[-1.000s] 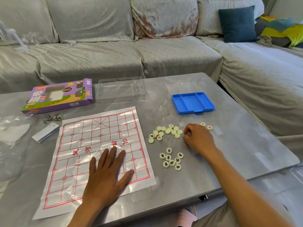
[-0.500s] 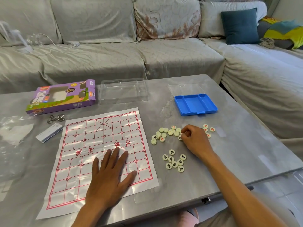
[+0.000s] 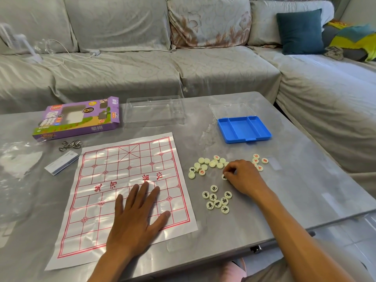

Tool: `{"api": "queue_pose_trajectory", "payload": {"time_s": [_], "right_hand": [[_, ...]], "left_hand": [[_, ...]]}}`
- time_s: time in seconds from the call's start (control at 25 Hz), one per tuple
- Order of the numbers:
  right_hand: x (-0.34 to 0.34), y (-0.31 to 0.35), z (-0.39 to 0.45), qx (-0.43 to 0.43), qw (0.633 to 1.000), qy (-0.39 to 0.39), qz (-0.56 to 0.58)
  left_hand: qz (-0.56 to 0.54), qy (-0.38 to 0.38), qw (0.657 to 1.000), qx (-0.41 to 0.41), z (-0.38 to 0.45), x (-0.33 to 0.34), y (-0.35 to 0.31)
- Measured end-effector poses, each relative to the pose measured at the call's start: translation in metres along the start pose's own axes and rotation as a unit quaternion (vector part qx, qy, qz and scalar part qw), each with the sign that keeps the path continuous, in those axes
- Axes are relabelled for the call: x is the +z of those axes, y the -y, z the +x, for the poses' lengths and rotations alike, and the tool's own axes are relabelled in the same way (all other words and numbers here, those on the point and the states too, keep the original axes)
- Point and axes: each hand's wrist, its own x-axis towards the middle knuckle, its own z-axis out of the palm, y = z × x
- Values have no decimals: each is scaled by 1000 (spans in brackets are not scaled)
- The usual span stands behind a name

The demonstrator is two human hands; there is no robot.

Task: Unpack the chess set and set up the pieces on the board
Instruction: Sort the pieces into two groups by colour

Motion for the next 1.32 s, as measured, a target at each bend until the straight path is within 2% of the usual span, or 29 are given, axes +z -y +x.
{"api": "queue_pose_trajectory", "payload": {"time_s": [0.12, 0.16, 0.28, 0.32, 0.48, 0.68, 0.84, 1.08, 1.24, 1.32], "right_hand": [[-8, 1, -1, 10, 992, 120, 28], [-8, 0, -1, 8, 993, 116, 35], [-1, -2, 0, -9, 999, -30, -34], [3, -3, 1, -14, 996, -51, -66], [7, -7, 7, -13, 996, -49, -73], [1, -9, 9, 17, 998, -41, 37], [-1, -12, 7, 26, 998, -40, 49], [0, -5, 2, -18, 999, -3, -34], [-3, -10, 5, 28, 989, -85, -117], [3, -3, 6, -19, 990, -90, -107]], "left_hand": [[2, -3, 1000, 5, 0, 1, 1], [4, -5, 1000, 5, 0, 2, 1], [11, 2, 1000, 4, 1, 3, 1], [9, 1, 1000, 4, 1, 3, 1], [0, 0, 1000, 1, 0, 1, 1], [-2, -3, 1000, 1, 0, 0, 1], [0, -3, 1000, 3, 0, 1, 1], [2, -1, 1000, 1, 0, 2, 1], [4, -5, 1000, 4, 1, 2, 1], [3, -4, 1000, 4, 0, 3, 2]]}}
